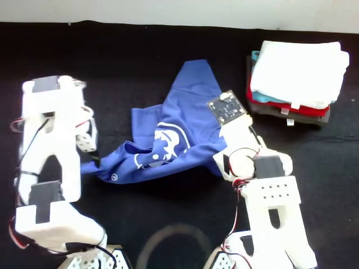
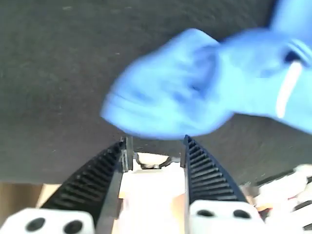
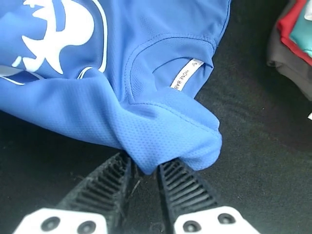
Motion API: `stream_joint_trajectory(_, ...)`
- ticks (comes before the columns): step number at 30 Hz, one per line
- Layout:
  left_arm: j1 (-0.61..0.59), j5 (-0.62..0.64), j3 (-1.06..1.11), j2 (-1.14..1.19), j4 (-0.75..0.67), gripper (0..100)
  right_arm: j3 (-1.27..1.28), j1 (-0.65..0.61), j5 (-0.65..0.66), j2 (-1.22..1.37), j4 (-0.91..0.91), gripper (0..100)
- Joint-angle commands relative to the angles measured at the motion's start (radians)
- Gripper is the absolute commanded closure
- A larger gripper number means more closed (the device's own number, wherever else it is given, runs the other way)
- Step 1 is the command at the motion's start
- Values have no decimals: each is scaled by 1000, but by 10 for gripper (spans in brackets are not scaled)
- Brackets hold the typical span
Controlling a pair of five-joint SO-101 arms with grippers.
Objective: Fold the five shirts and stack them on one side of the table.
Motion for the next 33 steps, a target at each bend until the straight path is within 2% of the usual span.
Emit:
stream_joint_trajectory(1, 171, -97, 30, -58, 23, 832, -2, 12, 8, -25, 4, 991)
stream_joint_trajectory(5, 205, -181, 124, -41, -80, 832, -2, 12, 8, -30, 5, 991)
stream_joint_trajectory(9, 99, -276, 225, -1, -238, 832, -12, 54, 11, -33, 41, 991)
stream_joint_trajectory(14, -77, -330, 260, 91, -422, 832, -41, 189, 14, -35, 54, 991)
stream_joint_trajectory(17, -120, -327, 260, 136, -534, 832, -33, 236, 15, -33, 8, 991)
stream_joint_trajectory(19, -116, -321, 260, 143, -557, 832, -27, 242, 15, -24, -39, 991)
stream_joint_trajectory(23, -90, -209, 162, 143, -505, 832, 18, 239, 12, -24, -153, 991)
stream_joint_trajectory(29, -73, -135, -179, 145, -178, 832, 12, 242, 8, -30, -194, 991)
stream_joint_trajectory(33, -73, -127, -340, 153, -23, 832, -56, 243, -5, -33, -162, 991)
